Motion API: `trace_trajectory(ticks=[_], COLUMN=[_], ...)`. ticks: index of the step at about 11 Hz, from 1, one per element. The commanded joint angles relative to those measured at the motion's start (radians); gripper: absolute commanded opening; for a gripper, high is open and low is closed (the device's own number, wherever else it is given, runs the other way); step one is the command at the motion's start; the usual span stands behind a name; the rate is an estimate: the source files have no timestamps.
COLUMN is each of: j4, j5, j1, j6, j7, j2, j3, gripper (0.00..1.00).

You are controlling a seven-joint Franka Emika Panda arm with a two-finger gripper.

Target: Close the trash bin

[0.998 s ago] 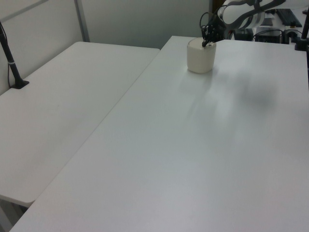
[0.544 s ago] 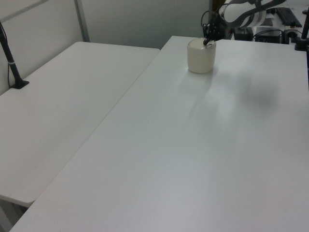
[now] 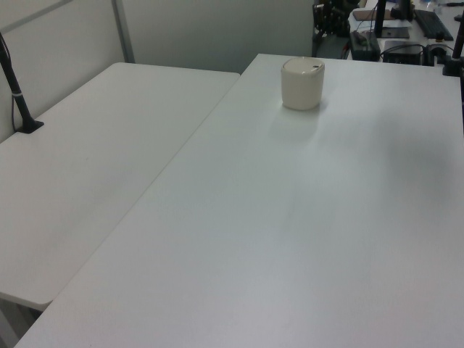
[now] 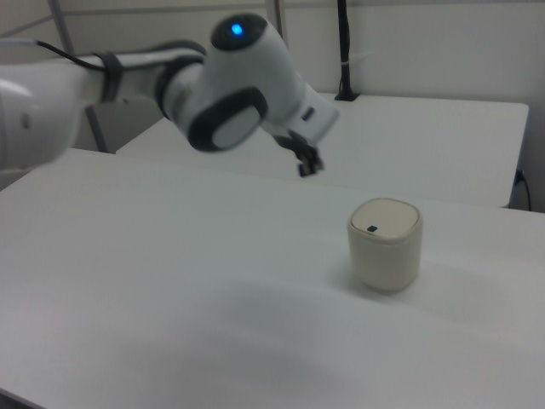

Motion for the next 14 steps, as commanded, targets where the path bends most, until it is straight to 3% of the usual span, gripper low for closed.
trace_trajectory(ticks=[1,5,8,10,14], j4=[-0.041,-0.041,-0.044,-0.043,-0.041], j5=[-0.026,-0.143,-0.270,-0.301,-0.298], j1=[0.050,0.191,0.308,0.325,0.249], j6=[-0.246,-0.480,-0.587,-0.585,-0.591], j7=[0.046,0.175,0.192,0.056,-0.401], j2=[-0.170,-0.262,-0.281,-0.273,-0.262], j3=[0.031,0.031,0.030,0.034,0.094], gripper=[0.00,0.14,0.14,0.14,0.13])
